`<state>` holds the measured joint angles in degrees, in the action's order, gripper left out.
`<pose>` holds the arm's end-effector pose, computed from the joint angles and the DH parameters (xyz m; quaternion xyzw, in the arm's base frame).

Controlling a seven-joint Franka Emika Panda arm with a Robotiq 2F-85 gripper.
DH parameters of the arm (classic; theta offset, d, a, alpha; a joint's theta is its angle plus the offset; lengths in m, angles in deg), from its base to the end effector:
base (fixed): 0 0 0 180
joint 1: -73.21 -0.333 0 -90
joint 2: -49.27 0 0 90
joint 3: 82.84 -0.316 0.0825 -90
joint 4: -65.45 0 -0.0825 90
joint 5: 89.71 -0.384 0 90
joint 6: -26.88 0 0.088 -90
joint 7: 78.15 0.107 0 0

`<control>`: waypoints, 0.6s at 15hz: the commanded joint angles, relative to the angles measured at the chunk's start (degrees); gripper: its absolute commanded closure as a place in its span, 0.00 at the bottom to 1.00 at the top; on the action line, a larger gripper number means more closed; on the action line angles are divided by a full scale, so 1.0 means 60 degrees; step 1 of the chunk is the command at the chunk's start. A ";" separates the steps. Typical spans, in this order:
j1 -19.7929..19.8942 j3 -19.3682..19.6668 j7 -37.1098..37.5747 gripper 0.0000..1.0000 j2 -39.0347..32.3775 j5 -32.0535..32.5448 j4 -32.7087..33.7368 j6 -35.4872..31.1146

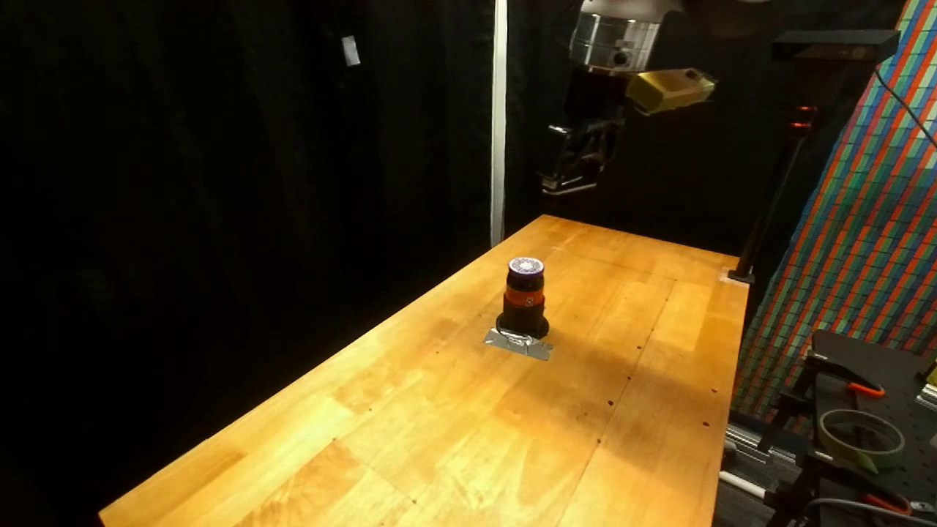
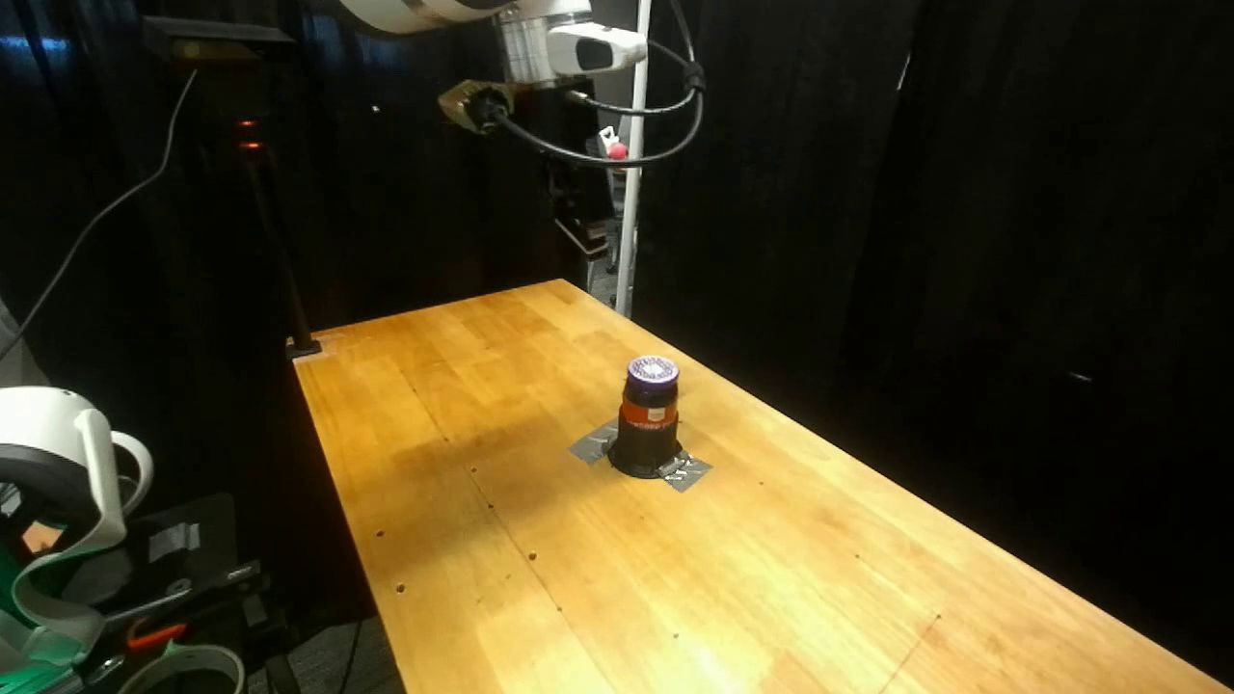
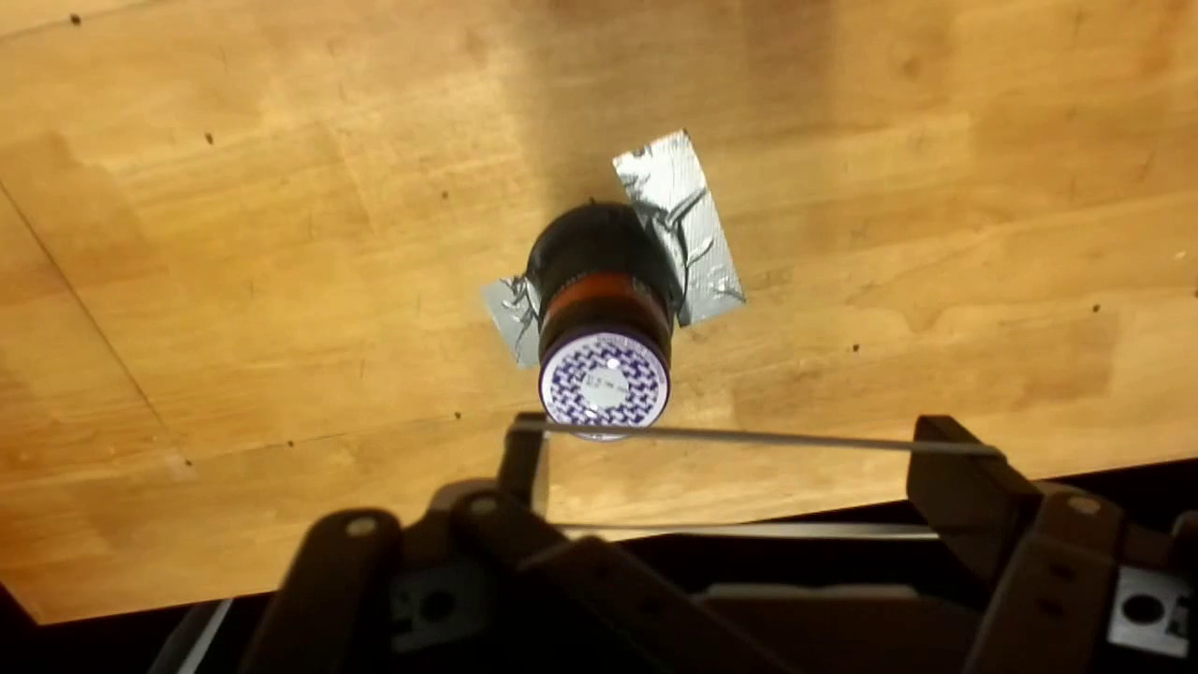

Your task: Put the rubber band around the jar.

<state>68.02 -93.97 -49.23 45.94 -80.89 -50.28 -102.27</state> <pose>0.5600 0.1581 0.4402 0.9921 -0.0668 0.1040 0.0196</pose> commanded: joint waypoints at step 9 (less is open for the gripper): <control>-0.0770 0.1636 0.0101 0.00 -0.4788 0.0053 0.4761 0.0609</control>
<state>64.72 -86.25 -47.89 22.35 -78.91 -28.15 -101.52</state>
